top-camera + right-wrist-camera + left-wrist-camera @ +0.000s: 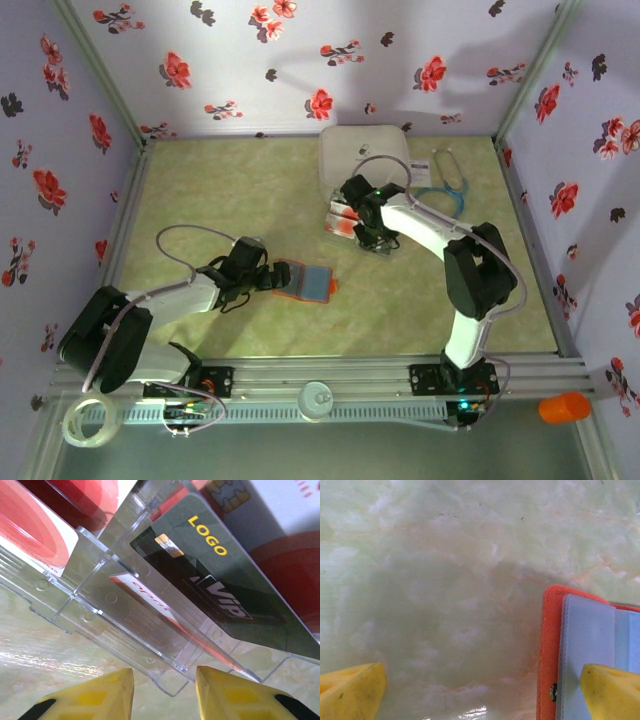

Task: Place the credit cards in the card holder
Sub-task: Pick up the credit card from the storage box.

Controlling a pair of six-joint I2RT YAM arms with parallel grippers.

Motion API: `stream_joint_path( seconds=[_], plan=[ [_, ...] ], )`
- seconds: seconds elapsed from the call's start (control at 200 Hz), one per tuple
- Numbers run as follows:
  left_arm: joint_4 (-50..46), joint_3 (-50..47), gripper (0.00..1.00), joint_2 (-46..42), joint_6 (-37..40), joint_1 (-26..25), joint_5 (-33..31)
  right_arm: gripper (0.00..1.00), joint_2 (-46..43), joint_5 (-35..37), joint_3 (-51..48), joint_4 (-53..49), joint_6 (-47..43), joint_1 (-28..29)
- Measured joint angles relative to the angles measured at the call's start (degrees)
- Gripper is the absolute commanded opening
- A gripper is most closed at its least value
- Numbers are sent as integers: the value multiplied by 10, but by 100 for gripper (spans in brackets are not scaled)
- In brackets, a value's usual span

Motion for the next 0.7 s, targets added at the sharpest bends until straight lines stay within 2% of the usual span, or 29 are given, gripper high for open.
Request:
stream_joint_path(
  seconds=[0.28, 0.56, 0.7],
  plan=[
    [5, 0, 100, 3, 0, 0, 0, 35, 27, 5, 0, 2, -8, 0],
    [7, 0, 100, 3, 0, 0, 0, 20, 30, 9, 0, 6, -18, 0],
    [7, 0, 100, 3, 0, 0, 0, 15, 29, 10, 0, 5, -27, 0]
  ],
)
